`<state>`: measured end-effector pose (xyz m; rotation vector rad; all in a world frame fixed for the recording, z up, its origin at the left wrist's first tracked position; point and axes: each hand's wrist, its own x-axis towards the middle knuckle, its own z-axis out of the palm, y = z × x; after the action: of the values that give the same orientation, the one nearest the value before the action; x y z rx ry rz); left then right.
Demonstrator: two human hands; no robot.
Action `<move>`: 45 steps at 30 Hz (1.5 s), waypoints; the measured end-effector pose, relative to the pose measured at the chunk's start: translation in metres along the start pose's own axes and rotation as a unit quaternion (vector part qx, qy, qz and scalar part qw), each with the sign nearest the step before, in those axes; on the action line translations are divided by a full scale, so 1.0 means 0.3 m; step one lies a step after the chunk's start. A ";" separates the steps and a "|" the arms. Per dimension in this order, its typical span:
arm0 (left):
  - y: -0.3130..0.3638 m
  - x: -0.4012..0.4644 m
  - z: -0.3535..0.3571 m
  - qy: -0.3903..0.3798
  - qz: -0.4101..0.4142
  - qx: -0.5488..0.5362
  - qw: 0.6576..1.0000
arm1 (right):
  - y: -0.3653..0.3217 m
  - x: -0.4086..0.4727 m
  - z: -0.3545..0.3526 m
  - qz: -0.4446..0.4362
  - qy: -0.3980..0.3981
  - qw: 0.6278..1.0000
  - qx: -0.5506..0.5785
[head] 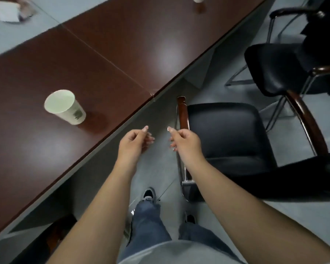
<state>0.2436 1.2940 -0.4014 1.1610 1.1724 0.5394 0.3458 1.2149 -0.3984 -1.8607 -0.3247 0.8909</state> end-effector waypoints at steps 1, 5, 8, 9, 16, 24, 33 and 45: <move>-0.003 0.047 0.016 -0.024 -0.015 0.014 1.000 | 0.000 0.029 0.003 0.013 0.022 1.000 0.001; -0.011 0.263 0.080 -0.122 -0.065 0.081 0.987 | -0.002 0.182 -0.003 0.069 0.113 0.991 0.022; -0.036 0.367 0.135 -0.171 -0.088 0.115 0.975 | 0.023 0.281 -0.019 0.106 0.136 0.985 0.029; -0.052 0.400 0.156 -0.181 -0.104 0.129 0.969 | 0.050 0.318 -0.019 0.126 0.134 0.983 0.023; -0.219 0.563 0.285 -0.227 -0.208 0.219 0.926 | 0.247 0.430 -0.042 0.275 0.094 0.957 -0.016; -0.325 0.554 0.390 -0.270 -0.299 0.178 0.898 | 0.360 0.435 -0.037 0.384 0.020 0.922 0.045; -0.315 0.453 0.400 -0.234 -0.334 0.116 0.906 | 0.389 0.377 -0.065 0.369 -0.006 0.929 0.008; -0.377 0.035 0.417 -0.119 -0.312 0.046 0.941 | 0.473 0.109 -0.273 0.318 -0.108 0.941 -0.051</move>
<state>0.3361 1.2094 -0.5147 0.8357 1.2780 -0.1395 0.4027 1.1134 -0.5182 -1.9975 0.1203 1.5451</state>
